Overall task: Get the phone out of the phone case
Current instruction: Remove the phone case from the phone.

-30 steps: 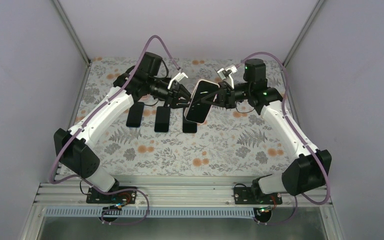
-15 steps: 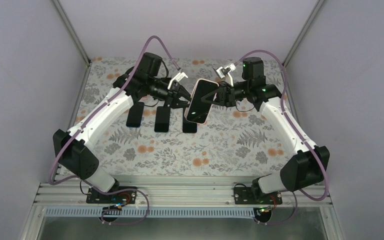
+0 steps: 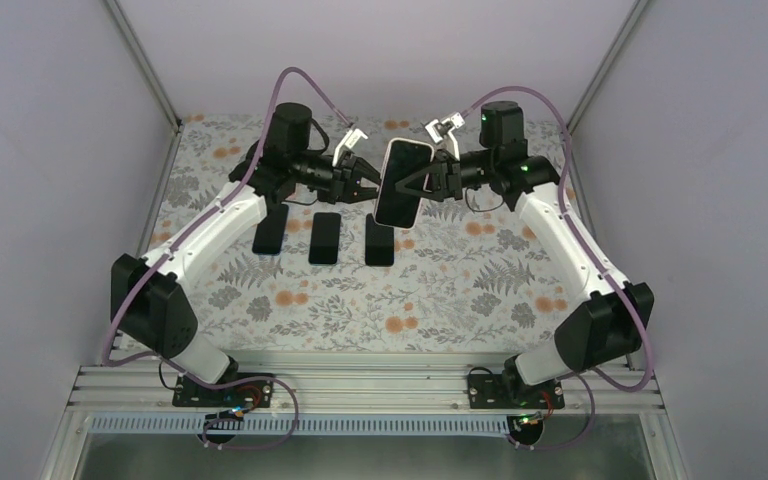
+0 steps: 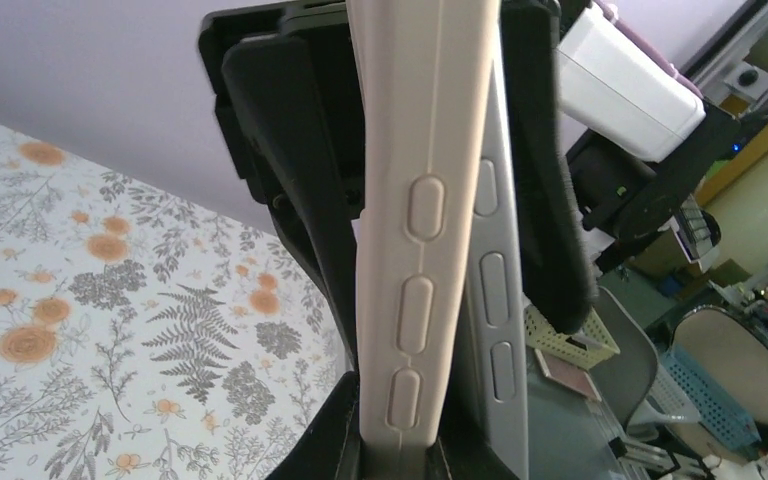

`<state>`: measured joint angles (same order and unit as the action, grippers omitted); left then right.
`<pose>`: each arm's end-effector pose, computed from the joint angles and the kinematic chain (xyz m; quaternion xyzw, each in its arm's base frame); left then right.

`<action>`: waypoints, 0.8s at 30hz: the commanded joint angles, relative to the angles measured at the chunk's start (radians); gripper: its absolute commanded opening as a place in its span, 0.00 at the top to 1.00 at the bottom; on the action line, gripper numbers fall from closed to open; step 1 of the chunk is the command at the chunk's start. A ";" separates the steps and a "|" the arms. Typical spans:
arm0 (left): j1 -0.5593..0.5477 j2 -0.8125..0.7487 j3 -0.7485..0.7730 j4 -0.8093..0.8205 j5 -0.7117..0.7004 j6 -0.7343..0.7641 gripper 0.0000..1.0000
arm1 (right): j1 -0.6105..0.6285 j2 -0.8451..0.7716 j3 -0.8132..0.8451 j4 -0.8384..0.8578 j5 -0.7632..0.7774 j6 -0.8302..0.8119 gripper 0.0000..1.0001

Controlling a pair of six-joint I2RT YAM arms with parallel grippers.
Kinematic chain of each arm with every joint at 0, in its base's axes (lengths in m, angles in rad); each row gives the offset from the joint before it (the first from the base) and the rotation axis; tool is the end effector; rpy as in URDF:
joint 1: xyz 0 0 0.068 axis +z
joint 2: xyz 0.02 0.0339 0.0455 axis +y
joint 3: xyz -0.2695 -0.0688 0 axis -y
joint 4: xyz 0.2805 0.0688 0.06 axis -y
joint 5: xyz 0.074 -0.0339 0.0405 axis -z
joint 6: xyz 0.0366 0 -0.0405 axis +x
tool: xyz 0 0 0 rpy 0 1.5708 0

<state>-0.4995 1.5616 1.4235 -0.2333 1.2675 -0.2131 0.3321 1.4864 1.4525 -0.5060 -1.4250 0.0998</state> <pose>0.3193 -0.2140 0.3730 0.4257 0.6107 -0.6168 0.2557 0.3169 0.1476 0.3917 -0.3964 0.6166 0.6355 0.2425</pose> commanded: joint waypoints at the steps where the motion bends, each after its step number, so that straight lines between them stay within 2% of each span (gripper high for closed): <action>1: 0.002 0.001 -0.041 0.239 0.043 -0.165 0.98 | -0.015 0.023 0.061 0.056 0.063 0.012 0.52; 7: 0.035 -0.007 -0.092 0.327 0.002 -0.264 0.98 | -0.063 0.012 0.094 0.064 0.173 0.018 0.28; 12: 0.071 0.001 -0.116 0.374 -0.057 -0.362 0.98 | -0.071 -0.032 0.092 0.069 0.439 -0.028 0.14; 14: 0.084 0.007 -0.121 0.378 -0.072 -0.394 0.98 | -0.070 -0.061 0.070 0.088 0.588 -0.036 0.02; 17: 0.101 0.013 -0.124 0.381 -0.103 -0.449 0.98 | -0.065 -0.087 0.045 0.114 0.727 -0.050 0.01; 19: 0.107 0.020 -0.102 0.318 -0.166 -0.457 0.98 | -0.047 -0.095 0.034 0.115 0.801 -0.071 0.01; 24: 0.113 0.037 -0.079 0.258 -0.240 -0.497 0.98 | 0.047 -0.114 0.011 0.120 0.960 -0.147 0.01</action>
<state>-0.3920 1.5936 1.3033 0.0391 1.1000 -0.6464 0.3061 1.3937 1.4902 -0.4129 -0.6552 0.0326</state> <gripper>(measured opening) 0.088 0.994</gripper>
